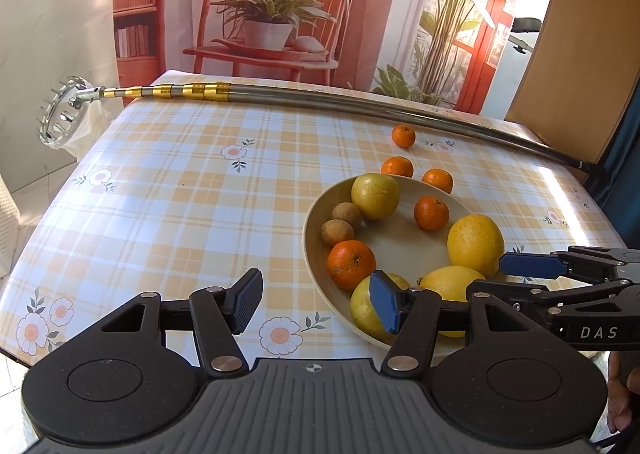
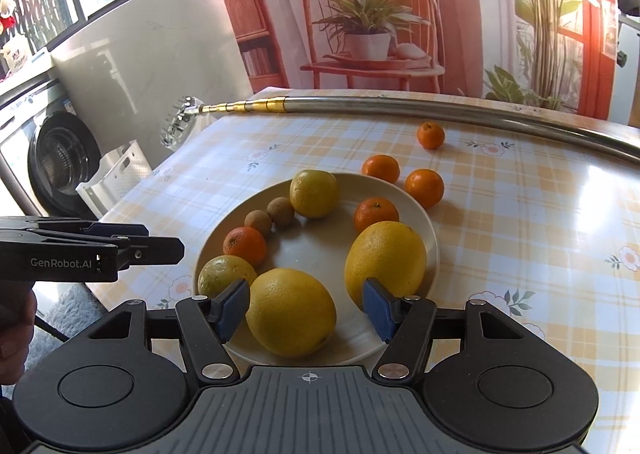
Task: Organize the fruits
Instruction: 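Lower the large lemon into the bowl and open the right tool, then move the left tool to a mandarin on the table while the right tool withdraws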
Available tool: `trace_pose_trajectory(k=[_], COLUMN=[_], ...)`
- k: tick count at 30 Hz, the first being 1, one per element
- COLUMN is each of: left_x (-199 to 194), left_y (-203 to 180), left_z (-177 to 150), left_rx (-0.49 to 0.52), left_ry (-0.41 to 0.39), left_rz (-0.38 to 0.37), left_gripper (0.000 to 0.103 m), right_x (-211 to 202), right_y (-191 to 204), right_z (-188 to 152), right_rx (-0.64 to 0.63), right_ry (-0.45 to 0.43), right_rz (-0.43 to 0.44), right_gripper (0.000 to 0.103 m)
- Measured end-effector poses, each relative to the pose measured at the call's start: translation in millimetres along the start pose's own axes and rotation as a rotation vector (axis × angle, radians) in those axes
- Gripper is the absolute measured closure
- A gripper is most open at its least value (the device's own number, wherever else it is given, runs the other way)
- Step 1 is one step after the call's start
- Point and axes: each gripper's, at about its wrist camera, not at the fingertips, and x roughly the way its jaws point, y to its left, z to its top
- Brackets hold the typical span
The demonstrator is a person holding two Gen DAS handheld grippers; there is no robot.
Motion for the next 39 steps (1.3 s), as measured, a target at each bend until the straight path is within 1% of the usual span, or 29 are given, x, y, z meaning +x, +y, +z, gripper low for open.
trace_pose_trajectory(k=[6, 9, 12, 18, 23, 28, 34, 37, 39], left_x=[-0.3, -1.5, -2.7, -5.2, -5.7, -0.7, 15.9, 28.9, 40.5], left_y=[-0.5, -1.5, -2.6, -1.2, -3.8, -4.8, -6.1, -4.8, -4.6], left_z=[2.5, 7.5, 18.8, 49.8, 74.7, 94.9, 113.4, 116.1, 115.4], left_rx=[0.015, 0.037, 0.055, 0.050, 0.073, 0.091, 0.121, 0.100, 0.090], left_ry=[-0.015, -0.034, -0.047, -0.083, -0.125, -0.149, -0.132, -0.093, -0.054], left_rz=[0.007, 0.014, 0.005, -0.025, -0.017, -0.015, -0.022, -0.053, -0.083], left_gripper=[0.041, 0.041, 0.041, 0.041, 0.040, 0.040, 0.040, 0.041, 0.041], right_x=[-14.1, -18.6, -25.0, -36.6, -43.1, -41.4, -27.3, -13.9, -5.5], right_y=[-14.7, -20.6, -28.9, -48.0, -64.5, -82.3, -101.9, -106.9, -110.7], right_z=[9.3, 17.3, 28.2, 57.7, 82.2, 99.9, 111.1, 113.4, 113.2], right_rx=[0.037, 0.024, 0.006, -0.025, -0.039, -0.032, -0.007, 0.004, 0.026], right_ry=[-0.075, -0.100, -0.128, -0.182, -0.239, -0.270, -0.265, -0.228, -0.209], right_rz=[-0.036, -0.066, -0.100, -0.149, -0.183, -0.203, -0.205, -0.221, -0.212], right_gripper=[0.045, 0.045, 0.045, 0.045, 0.045, 0.045, 0.045, 0.045, 0.045])
